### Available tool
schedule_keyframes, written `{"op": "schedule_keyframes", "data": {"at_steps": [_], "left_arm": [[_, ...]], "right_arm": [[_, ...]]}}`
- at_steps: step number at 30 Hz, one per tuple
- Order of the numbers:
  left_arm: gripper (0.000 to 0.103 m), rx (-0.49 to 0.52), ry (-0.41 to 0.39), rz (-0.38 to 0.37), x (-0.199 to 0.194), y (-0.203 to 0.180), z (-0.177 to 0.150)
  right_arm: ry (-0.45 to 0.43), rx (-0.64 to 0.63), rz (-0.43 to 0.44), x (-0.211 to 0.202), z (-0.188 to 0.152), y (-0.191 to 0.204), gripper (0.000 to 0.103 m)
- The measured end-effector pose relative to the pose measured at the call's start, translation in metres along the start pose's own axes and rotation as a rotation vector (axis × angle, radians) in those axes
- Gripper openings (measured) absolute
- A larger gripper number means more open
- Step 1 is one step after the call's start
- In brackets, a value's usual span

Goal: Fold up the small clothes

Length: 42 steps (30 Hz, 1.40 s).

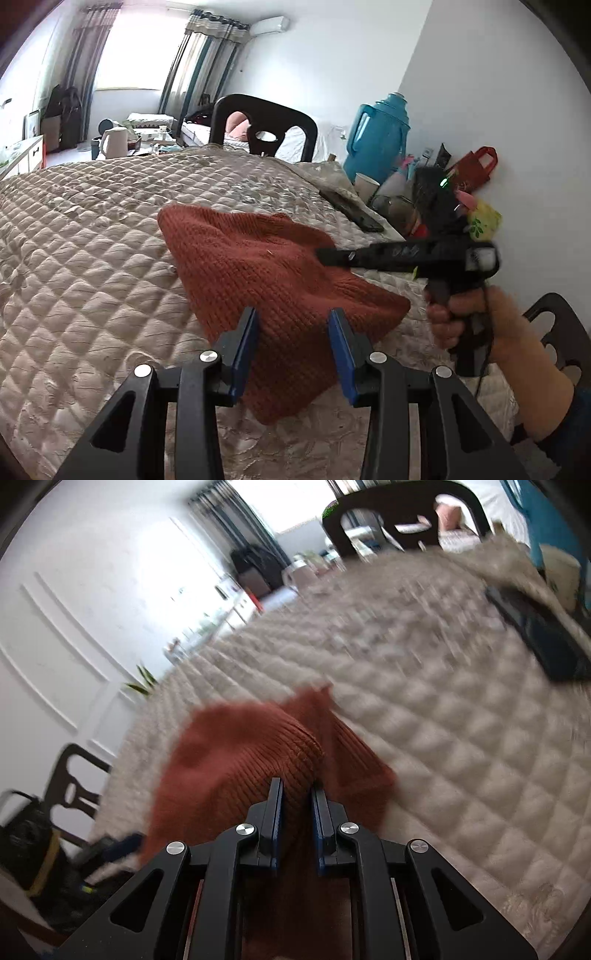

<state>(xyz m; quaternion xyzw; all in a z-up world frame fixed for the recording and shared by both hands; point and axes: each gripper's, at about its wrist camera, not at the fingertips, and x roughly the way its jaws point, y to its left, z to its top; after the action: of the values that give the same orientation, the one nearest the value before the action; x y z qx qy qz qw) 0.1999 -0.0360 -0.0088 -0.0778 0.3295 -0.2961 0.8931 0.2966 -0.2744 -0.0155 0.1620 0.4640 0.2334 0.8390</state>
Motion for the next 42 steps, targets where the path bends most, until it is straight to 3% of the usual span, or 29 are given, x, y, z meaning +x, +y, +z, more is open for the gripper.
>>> {"op": "schedule_keyframes", "data": {"at_steps": [3, 9, 14, 17, 21, 22, 25, 28, 31, 33, 37, 40, 42], "left_arm": [[0.042, -0.002, -0.001, -0.01, -0.001, -0.001, 0.001], [0.042, -0.008, -0.001, -0.018, 0.0, 0.0, 0.0], [0.042, 0.027, 0.015, -0.017, 0.008, -0.009, -0.003], [0.043, 0.023, 0.015, -0.018, 0.008, -0.009, -0.003], [0.043, 0.012, 0.028, -0.019, 0.011, -0.006, -0.002], [0.043, 0.015, 0.029, -0.015, 0.012, -0.007, -0.002], [0.043, 0.017, 0.038, 0.014, 0.017, -0.011, -0.001], [0.043, 0.049, 0.054, 0.072, 0.025, -0.02, -0.001], [0.042, 0.086, 0.072, 0.114, 0.03, -0.028, -0.003], [0.043, 0.087, 0.075, 0.125, 0.03, -0.031, -0.003], [0.043, 0.062, 0.056, 0.096, 0.019, -0.027, 0.006], [0.043, 0.027, -0.005, 0.094, 0.006, -0.018, 0.019], [0.043, -0.002, 0.007, 0.109, 0.012, -0.009, 0.026]], "right_arm": [[-0.025, 0.04, 0.039, -0.006, -0.003, -0.008, 0.014], [-0.128, -0.091, 0.027, -0.045, 0.012, 0.027, 0.014], [-0.019, -0.053, -0.072, -0.009, 0.01, -0.007, 0.014], [-0.048, 0.035, -0.01, -0.013, 0.006, -0.024, 0.016], [-0.123, -0.002, -0.132, -0.037, 0.001, -0.012, 0.017], [-0.158, -0.016, -0.13, -0.049, 0.0, -0.006, 0.017], [-0.233, -0.06, -0.014, -0.077, -0.016, 0.022, 0.017], [-0.156, -0.098, 0.033, -0.064, -0.04, 0.038, 0.017], [-0.073, -0.066, -0.035, -0.037, -0.061, 0.019, 0.01], [-0.101, -0.028, 0.024, -0.039, -0.063, 0.005, 0.009], [-0.1, -0.081, -0.051, -0.041, -0.059, 0.02, 0.01], [-0.143, -0.086, -0.014, -0.049, -0.054, 0.028, 0.012], [-0.163, -0.075, -0.002, -0.049, -0.043, 0.029, 0.012]]}}
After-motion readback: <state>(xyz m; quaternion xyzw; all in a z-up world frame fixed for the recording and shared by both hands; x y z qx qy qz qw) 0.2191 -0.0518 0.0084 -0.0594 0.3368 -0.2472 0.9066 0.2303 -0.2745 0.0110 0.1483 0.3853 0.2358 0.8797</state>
